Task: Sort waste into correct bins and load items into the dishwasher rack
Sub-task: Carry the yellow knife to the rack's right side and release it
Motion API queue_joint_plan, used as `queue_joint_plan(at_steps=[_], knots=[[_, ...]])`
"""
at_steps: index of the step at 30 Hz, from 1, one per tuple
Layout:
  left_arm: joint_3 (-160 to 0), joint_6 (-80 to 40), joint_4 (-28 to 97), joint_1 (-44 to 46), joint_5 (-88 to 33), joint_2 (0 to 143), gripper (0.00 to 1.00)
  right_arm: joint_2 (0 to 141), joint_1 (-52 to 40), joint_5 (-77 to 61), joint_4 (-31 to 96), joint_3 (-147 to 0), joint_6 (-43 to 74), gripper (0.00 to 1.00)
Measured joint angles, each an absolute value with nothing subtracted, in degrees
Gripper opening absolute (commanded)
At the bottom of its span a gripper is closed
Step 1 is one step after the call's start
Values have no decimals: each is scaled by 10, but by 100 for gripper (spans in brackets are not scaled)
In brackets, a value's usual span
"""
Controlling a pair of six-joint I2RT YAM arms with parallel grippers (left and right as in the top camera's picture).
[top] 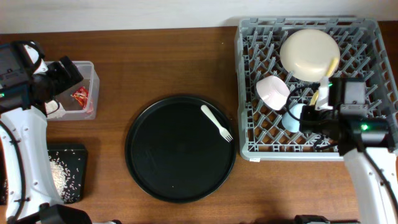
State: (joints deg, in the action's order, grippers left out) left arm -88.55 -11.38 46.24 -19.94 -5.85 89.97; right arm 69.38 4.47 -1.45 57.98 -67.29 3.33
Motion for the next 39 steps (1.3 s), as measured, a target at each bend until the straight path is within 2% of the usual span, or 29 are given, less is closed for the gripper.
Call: queue_joint_plan(at_steps=[3, 9, 17, 21, 25, 30, 39], knots=[[-886, -114, 462, -200, -58, 900, 99, 747, 52, -90, 566, -673, 4, 4], [-886, -114, 462, -200, -58, 900, 99, 826, 45, -114, 541, -673, -5, 4], [-886, -114, 462, -200, -58, 900, 99, 828, 76, 34, 595, -816, -39, 4], [-886, -114, 463, -200, -58, 900, 99, 846, 181, 99, 566, -839, -50, 4], [-886, -114, 463, -200, -58, 900, 99, 904, 235, 96, 500, -841, -66, 4], [-886, -114, 463, -200, -58, 900, 99, 987, 236, 123, 434, -841, -140, 4], [-886, -114, 463, -200, -58, 900, 99, 1050, 247, 156, 420, -841, -203, 4]])
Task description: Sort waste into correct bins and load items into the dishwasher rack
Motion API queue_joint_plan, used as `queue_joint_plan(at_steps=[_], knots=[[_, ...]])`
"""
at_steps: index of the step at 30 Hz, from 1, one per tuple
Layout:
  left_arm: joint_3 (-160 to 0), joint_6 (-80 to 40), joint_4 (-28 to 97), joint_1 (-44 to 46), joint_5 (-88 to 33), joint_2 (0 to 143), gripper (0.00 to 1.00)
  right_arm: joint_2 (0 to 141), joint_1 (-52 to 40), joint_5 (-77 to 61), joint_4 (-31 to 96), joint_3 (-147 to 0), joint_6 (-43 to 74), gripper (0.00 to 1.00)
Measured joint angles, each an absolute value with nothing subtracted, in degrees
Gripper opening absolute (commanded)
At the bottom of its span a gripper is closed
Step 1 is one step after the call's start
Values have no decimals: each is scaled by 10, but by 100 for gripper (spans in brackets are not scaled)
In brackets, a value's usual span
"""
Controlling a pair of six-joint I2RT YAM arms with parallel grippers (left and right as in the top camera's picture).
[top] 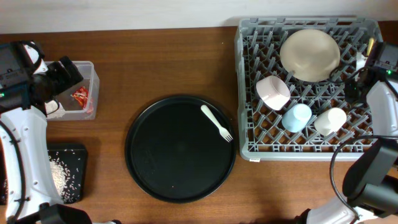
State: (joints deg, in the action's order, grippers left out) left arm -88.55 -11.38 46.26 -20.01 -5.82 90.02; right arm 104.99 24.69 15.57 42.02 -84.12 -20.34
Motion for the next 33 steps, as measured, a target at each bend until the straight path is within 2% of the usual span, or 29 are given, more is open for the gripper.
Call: queue_joint_plan(at_steps=[1, 2, 4, 5, 6, 15, 21, 22, 23, 27, 31, 33], knots=[[-886, -114, 463, -200, -58, 900, 99, 1053, 250, 156, 420, -841, -203, 4], [-886, -114, 463, -200, -58, 900, 99, 1058, 253, 155, 422, -841, -204, 10], [-886, -114, 463, -200, -58, 900, 99, 1059, 254, 154, 422, -841, -202, 14], [-886, -114, 462, -200, -58, 900, 99, 1059, 254, 153, 421, -841, -196, 6], [-886, -114, 463, -200, -58, 900, 99, 1059, 254, 152, 421, -841, -189, 4], [-886, -114, 463, -200, -58, 900, 99, 1060, 254, 140, 443, -852, -145, 4], [-886, -114, 463, -200, -58, 900, 99, 1044, 235, -104, 602, -1039, -83, 5], [-886, -114, 463, -200, -58, 900, 99, 1034, 208, -137, 628, -1057, -76, 5], [-886, -114, 463, -200, -58, 900, 99, 1028, 182, -152, 645, -1063, -74, 10], [-886, -114, 463, -200, -58, 900, 99, 1028, -27, -176, 670, -1062, -65, 15], [-886, -114, 463, -200, -58, 900, 99, 1072, -203, -107, 674, -1062, -64, 25], [-886, -114, 463, -200, -58, 900, 99, 1107, -244, -88, 686, -1061, -63, 29]])
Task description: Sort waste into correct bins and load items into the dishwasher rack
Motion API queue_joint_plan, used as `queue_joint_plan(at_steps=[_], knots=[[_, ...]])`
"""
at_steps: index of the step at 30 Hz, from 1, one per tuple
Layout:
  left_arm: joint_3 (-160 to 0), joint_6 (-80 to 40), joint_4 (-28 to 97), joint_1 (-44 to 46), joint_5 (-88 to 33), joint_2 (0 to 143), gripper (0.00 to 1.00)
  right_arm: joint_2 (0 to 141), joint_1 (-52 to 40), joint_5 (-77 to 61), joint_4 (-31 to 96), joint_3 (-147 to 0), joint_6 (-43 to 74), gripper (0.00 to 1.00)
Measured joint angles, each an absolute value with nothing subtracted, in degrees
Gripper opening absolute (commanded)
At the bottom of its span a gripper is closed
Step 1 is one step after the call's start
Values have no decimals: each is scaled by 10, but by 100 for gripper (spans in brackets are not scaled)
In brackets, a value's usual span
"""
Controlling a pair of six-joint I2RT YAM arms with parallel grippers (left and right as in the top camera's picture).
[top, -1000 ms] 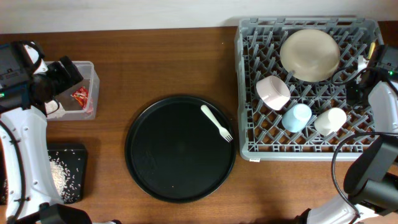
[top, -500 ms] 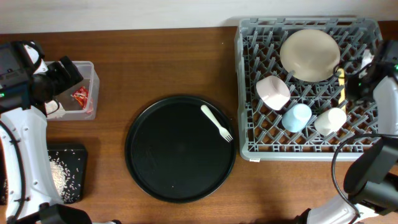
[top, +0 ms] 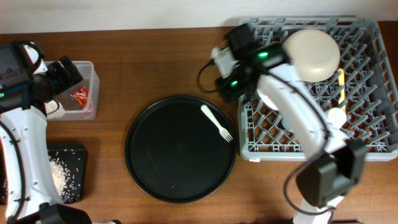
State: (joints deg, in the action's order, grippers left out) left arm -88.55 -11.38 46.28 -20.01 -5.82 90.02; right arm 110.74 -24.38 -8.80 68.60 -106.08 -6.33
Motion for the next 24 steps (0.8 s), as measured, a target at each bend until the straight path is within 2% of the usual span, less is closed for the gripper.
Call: queue_joint_plan(at_steps=[3, 4, 7, 12, 17, 22, 23, 24], knots=[[-886, -114, 463, -200, -58, 900, 100, 1157, -272, -65, 703, -1058, -64, 40], [-886, -114, 463, -200, -58, 900, 99, 1183, -276, -58, 703, -1058, -60, 49], [-886, -114, 463, -200, -58, 900, 99, 1232, -277, -50, 699, -1058, -60, 49], [-886, -114, 463, -200, -58, 900, 99, 1268, -278, -47, 696, -1058, -56, 43], [-886, -114, 463, -200, -58, 900, 100, 1268, -281, -47, 694, -1036, -51, 43], [-886, -114, 462, -200, -58, 900, 100, 1269, -302, -45, 617, -955, -50, 43], [-886, -114, 462, -200, -58, 900, 99, 1266, -302, -43, 604, -948, -48, 41], [-886, -114, 463, -200, -58, 900, 99, 1261, -302, -43, 590, -940, -48, 25]])
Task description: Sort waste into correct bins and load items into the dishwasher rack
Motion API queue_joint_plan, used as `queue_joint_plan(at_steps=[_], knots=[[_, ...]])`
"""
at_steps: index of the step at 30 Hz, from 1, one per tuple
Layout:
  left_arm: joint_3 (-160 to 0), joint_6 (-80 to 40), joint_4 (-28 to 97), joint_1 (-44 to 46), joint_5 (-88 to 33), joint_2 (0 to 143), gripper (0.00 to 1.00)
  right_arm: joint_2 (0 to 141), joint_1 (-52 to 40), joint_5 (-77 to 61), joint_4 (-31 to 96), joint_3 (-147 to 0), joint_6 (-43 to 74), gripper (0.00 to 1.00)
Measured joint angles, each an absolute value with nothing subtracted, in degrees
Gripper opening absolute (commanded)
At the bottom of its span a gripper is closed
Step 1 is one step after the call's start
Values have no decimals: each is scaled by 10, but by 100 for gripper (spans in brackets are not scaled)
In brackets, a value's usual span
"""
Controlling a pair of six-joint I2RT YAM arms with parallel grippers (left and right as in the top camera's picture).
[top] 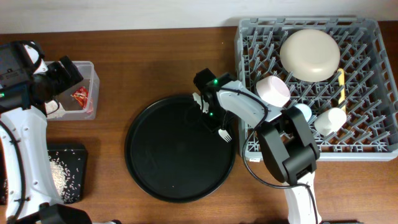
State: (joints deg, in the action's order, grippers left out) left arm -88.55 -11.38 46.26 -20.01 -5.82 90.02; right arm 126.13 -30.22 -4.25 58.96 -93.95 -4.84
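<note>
A white plastic fork (225,133) lies on the round black tray (168,168), its handle end under my right gripper (204,106). The fingers appear to stand either side of the handle, and the fork still rests on the tray. On the right, the grey dishwasher rack (249,152) holds a cream plate (310,55), a pink cup (272,91), a light blue cup (303,112), a white cup (331,120) and a yellow utensil (341,86). My left gripper (67,79) hangs over the clear bin (92,70); its fingers are hidden.
A red wrapper (80,97) lies in the clear bin. At the front left, a black bin (79,155) holds white grains. The right arm reaches from the rack's front edge across the tray's right side.
My right gripper has moved from the rack's left rear corner down to the fork's handle on the black tray. The fork, the rack's contents and the left arm are unchanged.
My right gripper was over the rack's front right, by the white cup, with a yellow utensil near it. Then it was at the rack's far right edge. Later the utensil lay in the rack and the gripper was left of it. Now it is at the fork.
</note>
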Motion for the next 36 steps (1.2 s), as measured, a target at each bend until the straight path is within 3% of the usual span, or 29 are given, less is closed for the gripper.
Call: queue_joint_plan(at_steps=[2, 12, 18, 25, 31, 36], knots=[[-886, -114, 462, -200, -58, 900, 100, 1256, -302, -35, 573, -929, -47, 17], [-886, -114, 463, -200, -58, 900, 99, 1252, -299, -53, 581, -928, -48, 10], [-886, -114, 463, -200, -58, 900, 99, 1181, -285, -86, 675, -1008, -50, 4], [-886, -114, 463, -200, -58, 900, 100, 1045, -72, 8, 733, -1035, -107, 4], [-886, -114, 462, -200, -58, 900, 100, 1058, 167, 40, 653, -1035, -141, 4], [-886, -114, 462, -200, -58, 900, 99, 1067, 239, 29, 590, -1034, -142, 4]])
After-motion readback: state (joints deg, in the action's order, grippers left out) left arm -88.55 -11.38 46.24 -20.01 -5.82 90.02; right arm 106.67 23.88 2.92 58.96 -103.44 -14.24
